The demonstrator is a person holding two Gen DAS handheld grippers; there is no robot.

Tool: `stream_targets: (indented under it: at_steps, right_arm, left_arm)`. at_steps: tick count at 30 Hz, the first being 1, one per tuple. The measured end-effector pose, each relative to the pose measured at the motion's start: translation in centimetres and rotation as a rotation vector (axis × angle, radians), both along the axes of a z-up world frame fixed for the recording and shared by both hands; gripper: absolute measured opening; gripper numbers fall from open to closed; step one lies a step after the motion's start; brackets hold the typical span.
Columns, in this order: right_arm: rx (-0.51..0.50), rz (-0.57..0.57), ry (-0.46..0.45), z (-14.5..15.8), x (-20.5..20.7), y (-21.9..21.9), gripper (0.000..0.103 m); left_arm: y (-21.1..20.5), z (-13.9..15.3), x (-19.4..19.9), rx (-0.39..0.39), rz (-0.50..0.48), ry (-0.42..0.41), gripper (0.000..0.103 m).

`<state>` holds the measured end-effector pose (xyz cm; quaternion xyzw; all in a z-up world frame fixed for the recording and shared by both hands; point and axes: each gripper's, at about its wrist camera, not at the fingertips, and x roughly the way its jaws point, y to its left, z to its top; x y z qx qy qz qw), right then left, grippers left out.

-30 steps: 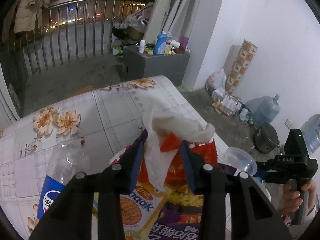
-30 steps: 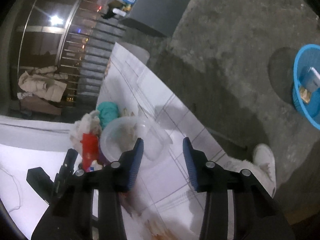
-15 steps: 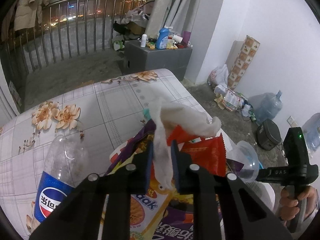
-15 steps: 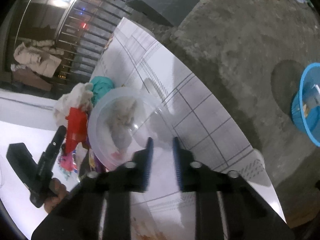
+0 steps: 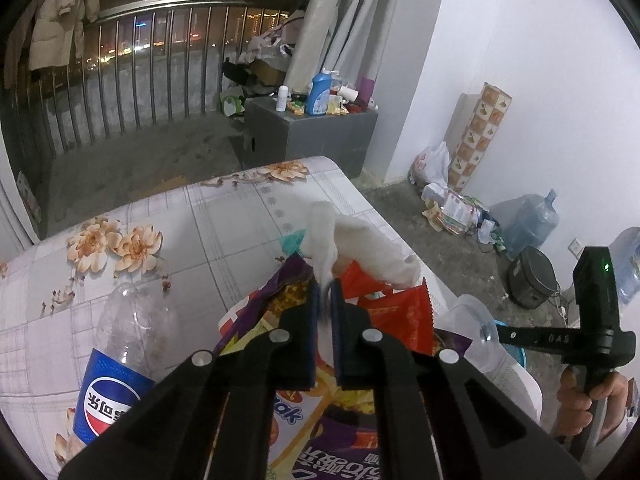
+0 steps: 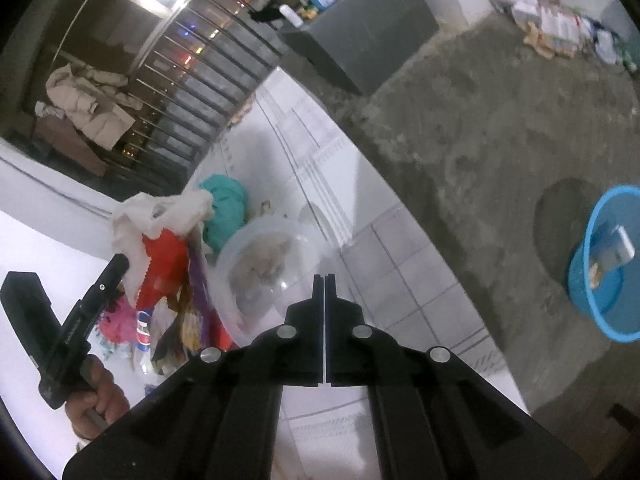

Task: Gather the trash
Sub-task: 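Grasp the white tissue with the left tool while the right tool grasps the clear bowl rim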

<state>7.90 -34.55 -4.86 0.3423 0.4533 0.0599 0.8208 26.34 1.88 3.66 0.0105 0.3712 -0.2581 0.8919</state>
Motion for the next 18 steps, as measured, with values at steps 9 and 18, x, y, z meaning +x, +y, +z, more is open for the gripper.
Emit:
stream_targets:
  at_steps: [9,18]
  right_arm:
    - [0.189,0.018,-0.131,0.8,-0.1,-0.5,0.031]
    - [0.181,0.102,-0.078,0.2,1.7,1.8,0.037]
  left_arm:
    - [0.3,0.2,0.0,-0.001,0.012,0.003,0.006]
    - [0.3,0.4,-0.2,-0.007,0.011,-0.002,0.006]
